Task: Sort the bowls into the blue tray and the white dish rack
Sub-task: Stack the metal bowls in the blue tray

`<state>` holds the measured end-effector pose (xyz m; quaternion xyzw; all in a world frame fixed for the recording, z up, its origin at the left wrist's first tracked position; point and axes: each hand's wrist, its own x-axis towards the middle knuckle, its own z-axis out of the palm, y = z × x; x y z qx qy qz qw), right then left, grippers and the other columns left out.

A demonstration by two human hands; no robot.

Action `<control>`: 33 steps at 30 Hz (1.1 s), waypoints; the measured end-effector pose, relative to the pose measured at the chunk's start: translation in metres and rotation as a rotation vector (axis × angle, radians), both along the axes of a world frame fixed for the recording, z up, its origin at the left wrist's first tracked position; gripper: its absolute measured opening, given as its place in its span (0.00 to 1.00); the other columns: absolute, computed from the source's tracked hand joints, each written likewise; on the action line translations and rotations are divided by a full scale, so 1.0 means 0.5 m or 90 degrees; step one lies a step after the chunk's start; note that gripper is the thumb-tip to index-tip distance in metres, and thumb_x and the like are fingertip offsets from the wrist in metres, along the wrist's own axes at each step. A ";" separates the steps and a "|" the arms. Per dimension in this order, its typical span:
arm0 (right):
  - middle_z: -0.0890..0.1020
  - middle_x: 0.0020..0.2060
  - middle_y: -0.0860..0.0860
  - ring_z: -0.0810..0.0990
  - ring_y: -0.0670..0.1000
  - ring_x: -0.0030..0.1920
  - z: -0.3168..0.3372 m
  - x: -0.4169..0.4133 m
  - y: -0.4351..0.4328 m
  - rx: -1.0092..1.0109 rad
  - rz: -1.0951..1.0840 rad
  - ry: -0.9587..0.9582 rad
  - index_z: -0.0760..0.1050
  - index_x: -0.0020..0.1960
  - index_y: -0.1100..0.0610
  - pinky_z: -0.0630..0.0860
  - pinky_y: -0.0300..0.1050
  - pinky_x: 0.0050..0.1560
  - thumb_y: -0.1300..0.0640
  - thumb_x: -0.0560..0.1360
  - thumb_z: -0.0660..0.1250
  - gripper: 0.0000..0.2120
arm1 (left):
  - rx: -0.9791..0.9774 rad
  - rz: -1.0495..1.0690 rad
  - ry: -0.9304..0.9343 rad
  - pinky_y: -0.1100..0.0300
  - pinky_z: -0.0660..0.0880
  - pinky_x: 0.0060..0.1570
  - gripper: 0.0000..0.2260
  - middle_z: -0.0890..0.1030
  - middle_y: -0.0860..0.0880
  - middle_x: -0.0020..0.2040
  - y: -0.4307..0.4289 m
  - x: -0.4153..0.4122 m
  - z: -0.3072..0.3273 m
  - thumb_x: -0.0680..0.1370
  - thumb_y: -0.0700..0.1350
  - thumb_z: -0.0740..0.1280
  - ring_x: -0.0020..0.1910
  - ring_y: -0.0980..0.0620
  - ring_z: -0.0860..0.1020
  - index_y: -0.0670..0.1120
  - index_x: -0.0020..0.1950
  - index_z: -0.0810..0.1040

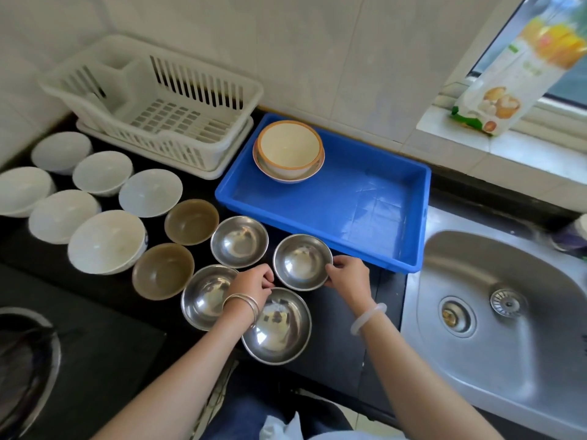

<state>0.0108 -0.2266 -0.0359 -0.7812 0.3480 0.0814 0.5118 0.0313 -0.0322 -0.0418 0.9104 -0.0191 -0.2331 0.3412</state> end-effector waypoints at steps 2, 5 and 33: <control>0.83 0.34 0.49 0.83 0.44 0.31 0.015 -0.009 -0.012 -0.010 -0.004 -0.005 0.80 0.38 0.53 0.77 0.31 0.30 0.64 0.73 0.64 0.10 | -0.007 -0.001 -0.005 0.63 0.69 0.39 0.07 0.79 0.56 0.35 -0.002 0.005 0.002 0.71 0.36 0.67 0.40 0.54 0.78 0.48 0.41 0.75; 0.83 0.32 0.47 0.82 0.42 0.27 0.036 -0.025 -0.035 -0.028 -0.025 -0.022 0.81 0.38 0.55 0.74 0.28 0.28 0.64 0.72 0.64 0.09 | -0.023 0.002 -0.001 0.64 0.69 0.40 0.04 0.82 0.53 0.39 -0.014 0.017 0.002 0.71 0.39 0.68 0.40 0.55 0.78 0.48 0.43 0.78; 0.82 0.33 0.48 0.80 0.44 0.34 0.016 -0.095 -0.036 -0.090 -0.018 0.037 0.78 0.39 0.51 0.70 0.33 0.31 0.59 0.70 0.69 0.03 | -0.392 0.327 0.340 0.56 0.75 0.46 0.12 0.78 0.47 0.42 -0.061 0.028 -0.022 0.77 0.35 0.63 0.41 0.51 0.77 0.38 0.60 0.75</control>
